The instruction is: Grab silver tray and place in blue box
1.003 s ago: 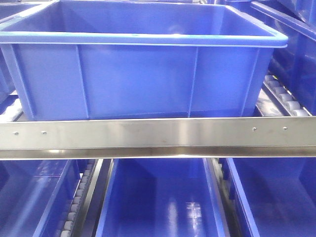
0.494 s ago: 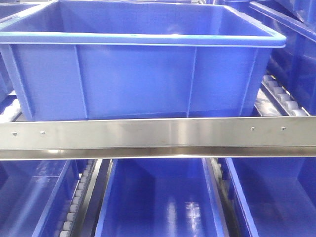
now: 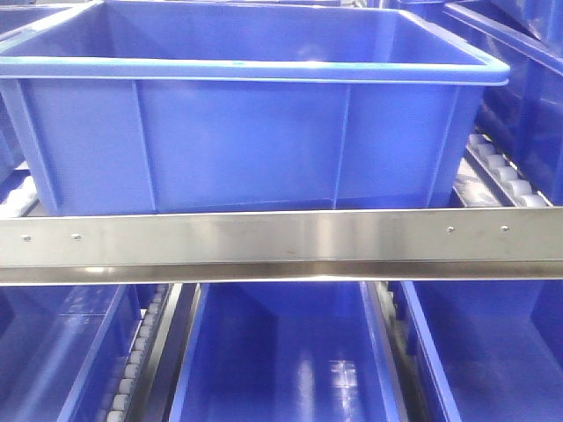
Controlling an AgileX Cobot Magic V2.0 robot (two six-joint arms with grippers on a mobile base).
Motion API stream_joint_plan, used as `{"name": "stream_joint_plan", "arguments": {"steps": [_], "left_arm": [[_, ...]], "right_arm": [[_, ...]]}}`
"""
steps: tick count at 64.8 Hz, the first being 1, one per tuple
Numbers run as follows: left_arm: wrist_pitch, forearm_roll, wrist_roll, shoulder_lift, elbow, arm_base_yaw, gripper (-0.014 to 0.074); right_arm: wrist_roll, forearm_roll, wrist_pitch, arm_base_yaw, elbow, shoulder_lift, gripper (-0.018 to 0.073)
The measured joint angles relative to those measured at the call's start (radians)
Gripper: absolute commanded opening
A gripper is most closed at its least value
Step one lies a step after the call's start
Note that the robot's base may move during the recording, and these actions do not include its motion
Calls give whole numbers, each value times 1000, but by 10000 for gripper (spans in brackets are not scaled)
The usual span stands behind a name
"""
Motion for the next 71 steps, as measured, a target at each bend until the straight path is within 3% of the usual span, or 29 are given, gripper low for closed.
{"name": "stream_joint_plan", "arguments": {"steps": [52, 56, 58, 64, 67, 71], "left_arm": [[15, -19, 16, 0, 0, 0, -93], [38, -98, 99, 0, 0, 7, -93], [48, -175, 188, -2, 0, 13, -93], [76, -457, 572, -24, 0, 52, -93], [87, -547, 702, -37, 7, 88, -93], [93, -604, 778, -53, 39, 160, -93]], "right_arm": [[-2, 0, -8, -3, 0, 0, 50], [-2, 0, -8, -3, 0, 0, 50], [-2, 2, -8, -3, 0, 0, 50], [-2, 2, -8, -3, 0, 0, 50], [-2, 2, -8, -4, 0, 0, 50], [-2, 2, -8, -4, 0, 0, 50]]}}
